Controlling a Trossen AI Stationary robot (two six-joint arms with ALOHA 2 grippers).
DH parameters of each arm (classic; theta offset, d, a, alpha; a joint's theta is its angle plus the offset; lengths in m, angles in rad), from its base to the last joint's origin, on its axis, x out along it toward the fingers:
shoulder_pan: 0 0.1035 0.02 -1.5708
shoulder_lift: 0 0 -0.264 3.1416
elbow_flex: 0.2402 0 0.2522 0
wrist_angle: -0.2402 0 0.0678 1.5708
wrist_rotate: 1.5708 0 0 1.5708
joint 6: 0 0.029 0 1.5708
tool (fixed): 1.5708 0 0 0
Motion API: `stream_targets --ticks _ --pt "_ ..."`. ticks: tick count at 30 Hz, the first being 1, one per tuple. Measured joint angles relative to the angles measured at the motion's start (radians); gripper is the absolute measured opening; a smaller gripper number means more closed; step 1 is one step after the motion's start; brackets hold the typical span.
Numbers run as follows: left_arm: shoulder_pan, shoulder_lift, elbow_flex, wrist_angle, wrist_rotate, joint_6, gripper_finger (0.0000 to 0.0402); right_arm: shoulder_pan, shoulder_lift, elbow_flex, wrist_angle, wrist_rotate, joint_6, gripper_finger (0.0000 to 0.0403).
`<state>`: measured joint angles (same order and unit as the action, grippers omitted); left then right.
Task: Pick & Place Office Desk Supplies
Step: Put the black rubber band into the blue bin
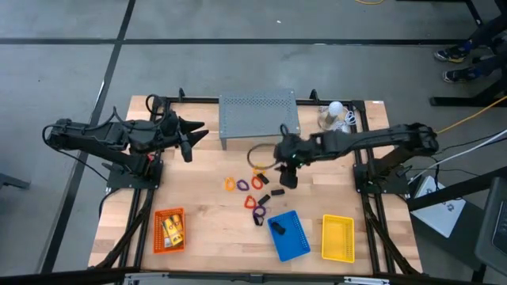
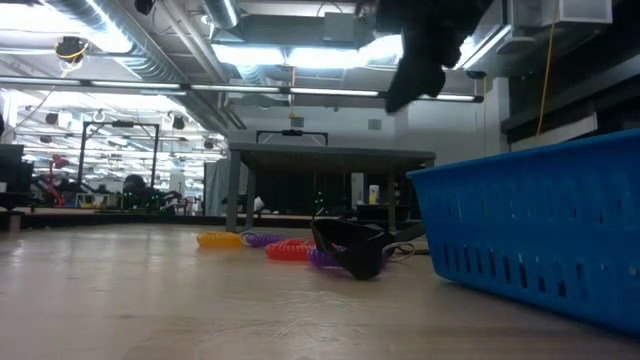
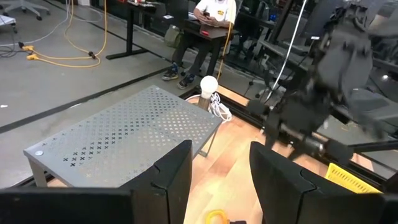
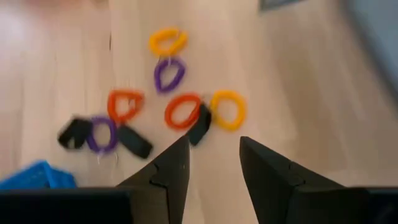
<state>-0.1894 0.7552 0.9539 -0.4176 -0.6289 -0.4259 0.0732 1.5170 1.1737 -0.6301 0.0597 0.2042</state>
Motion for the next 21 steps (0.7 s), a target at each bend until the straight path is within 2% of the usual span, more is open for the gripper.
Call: stream_targets --ticks 5,11,16,21 --pt "0.0 0.0 0.0 -0.002 0.001 0.001 0.0155 0.069 0.094 -0.008 -0.024 -0.001 -0.035 0.0143" --pt "0.0 0.0 0.0 -0.007 0.019 0.006 0.0155 0.13 0.164 -0.008 -0.022 -0.049 -0.042 0.0143" --pt "0.0 0.0 0.0 -0.008 0.033 0.005 0.0155 0.129 0.214 -0.007 -0.021 -0.109 0.038 0.0143" --pt "0.0 0.0 0.0 -0.008 0.048 0.003 0.0155 0.124 0.274 -0.008 -0.016 -0.145 0.051 0.0144"
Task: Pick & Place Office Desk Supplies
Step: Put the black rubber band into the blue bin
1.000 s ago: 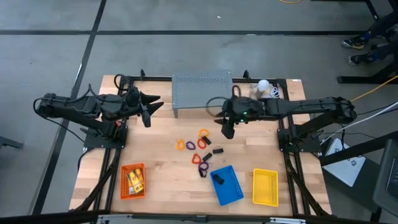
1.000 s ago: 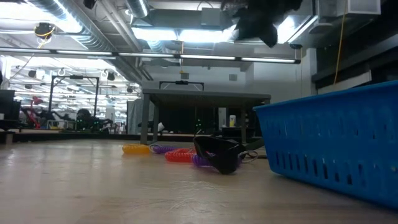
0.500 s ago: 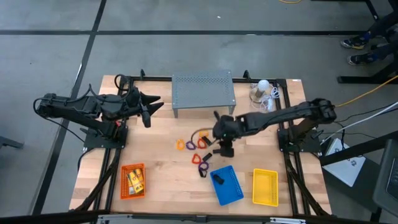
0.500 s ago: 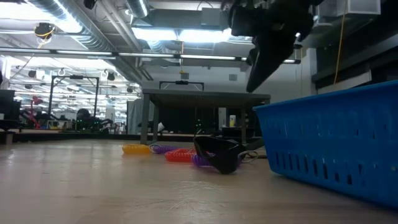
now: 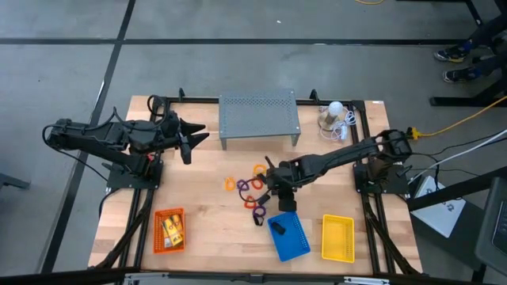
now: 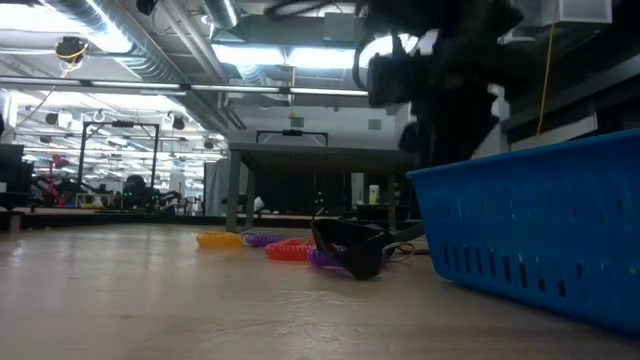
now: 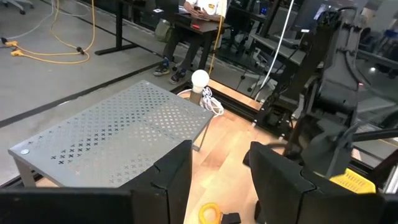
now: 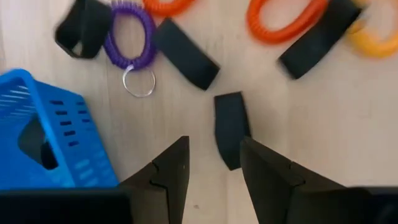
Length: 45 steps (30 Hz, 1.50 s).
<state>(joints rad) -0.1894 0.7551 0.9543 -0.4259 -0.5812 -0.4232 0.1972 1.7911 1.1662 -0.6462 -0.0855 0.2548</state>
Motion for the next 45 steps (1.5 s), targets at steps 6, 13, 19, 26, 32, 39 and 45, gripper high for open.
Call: stream_targets --ticks 6,13,19,26,32,39,45 --pt "0.0 0.0 0.0 0.0 0.011 -0.001 0.0155 -0.004 0.047 0.0 0.011 -0.022 0.007 0.0185" --pt "0.0 0.0 0.0 0.0 0.016 0.0 0.0155 -0.005 0.054 0.0 0.018 0.022 -0.005 0.0251" --pt "0.0 0.0 0.0 0.0 0.016 0.007 0.0155 -0.006 0.052 0.0 0.018 0.026 -0.004 0.0252" --pt "0.0 0.0 0.0 0.0 0.014 0.016 0.0155 -0.017 0.067 0.0 0.022 0.035 -0.008 0.024" --pt "0.0 0.0 0.0 0.0 0.004 0.016 0.0155 -0.049 0.127 0.002 0.045 0.041 -0.004 0.0239" --pt "0.0 0.0 0.0 0.0 0.002 0.016 0.0155 -0.058 0.145 0.004 0.051 0.037 0.002 0.0186" --pt "0.0 0.0 0.0 0.0 -0.003 0.024 0.0155 -0.058 0.149 0.003 0.075 0.056 0.047 0.0033"
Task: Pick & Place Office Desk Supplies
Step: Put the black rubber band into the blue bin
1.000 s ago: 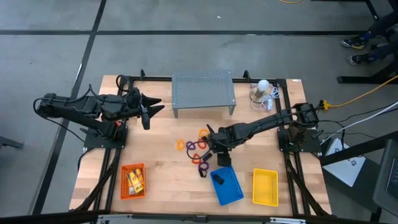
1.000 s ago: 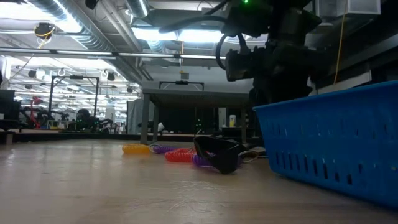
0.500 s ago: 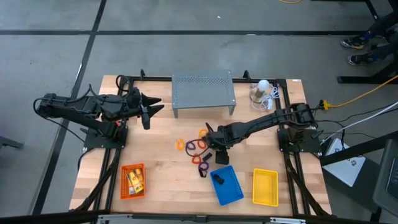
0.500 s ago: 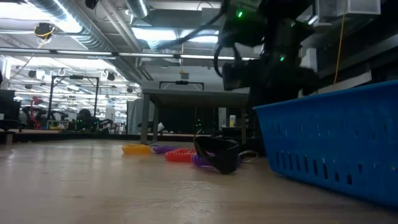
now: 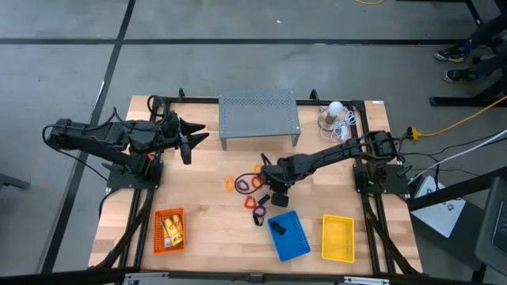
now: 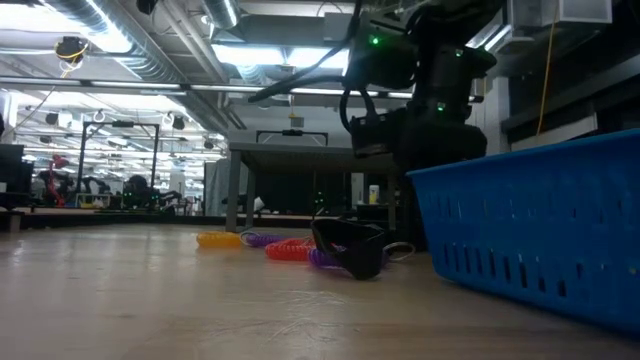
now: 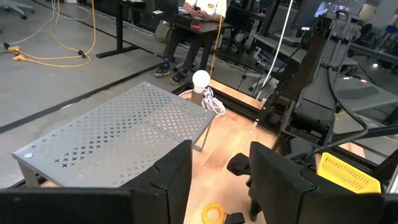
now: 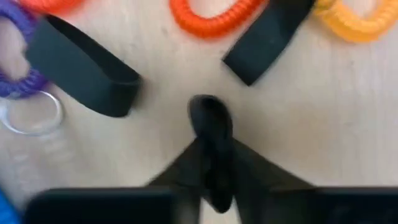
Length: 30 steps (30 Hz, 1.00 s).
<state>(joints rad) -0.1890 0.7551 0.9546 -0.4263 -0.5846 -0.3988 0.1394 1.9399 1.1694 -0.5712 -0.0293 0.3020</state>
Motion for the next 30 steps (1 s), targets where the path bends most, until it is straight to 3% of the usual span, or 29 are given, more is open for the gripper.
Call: stream_targets --ticks 2,8,22,30 --pt "0.0 0.0 0.0 0.0 -0.001 -0.001 0.0155 -0.001 0.0 -0.001 0.007 0.0 0.02 0.0014" --pt "0.0 0.0 0.0 0.0 -0.003 -0.002 0.0155 -0.012 -0.038 0.003 0.067 -0.111 0.035 0.0008" --pt "0.0 0.0 0.0 -0.011 0.002 0.018 0.0155 -0.03 -0.374 0.089 0.143 -0.409 0.093 0.0006" --pt "0.0 0.0 0.0 -0.031 0.022 0.022 0.0155 0.199 -0.424 0.024 0.023 -0.289 0.271 0.0006"
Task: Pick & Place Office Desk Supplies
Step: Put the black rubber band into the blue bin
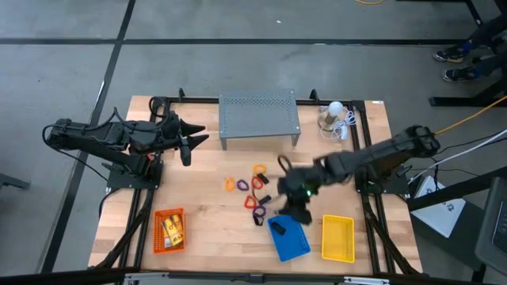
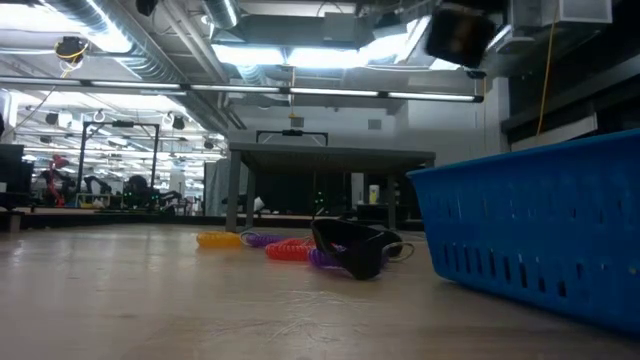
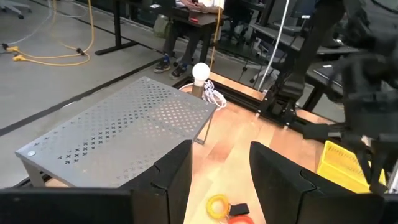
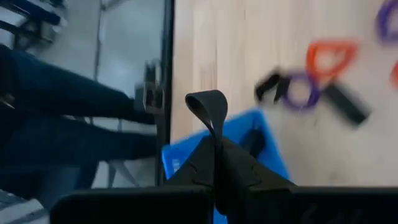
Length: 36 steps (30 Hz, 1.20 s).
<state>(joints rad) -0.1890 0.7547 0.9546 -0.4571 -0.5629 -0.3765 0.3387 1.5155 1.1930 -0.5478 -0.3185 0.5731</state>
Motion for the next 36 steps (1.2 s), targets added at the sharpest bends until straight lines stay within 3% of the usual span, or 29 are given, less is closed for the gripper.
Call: stream_targets --ticks 5,11,25,28,36 --pt "0.0 0.0 0.0 0.003 0.024 0.023 0.0155 0.118 0.006 -0.105 0.123 0.071 0.193 0.0005" --pt "0.0 0.0 0.0 0.003 0.046 0.025 0.0155 0.156 0.012 -0.202 0.19 0.144 0.327 0.0005" --pt "0.0 0.001 0.0 -0.018 0.064 0.028 0.0155 0.147 0.109 -0.25 0.199 0.093 0.386 0.0012" --pt "0.0 0.001 0.0 -0.019 0.064 0.032 0.0155 0.143 0.119 -0.25 0.198 0.125 0.429 0.0047" --pt "0.0 0.0 0.0 -0.019 0.064 0.033 0.0155 0.113 0.116 -0.249 0.213 0.103 0.422 0.0204"
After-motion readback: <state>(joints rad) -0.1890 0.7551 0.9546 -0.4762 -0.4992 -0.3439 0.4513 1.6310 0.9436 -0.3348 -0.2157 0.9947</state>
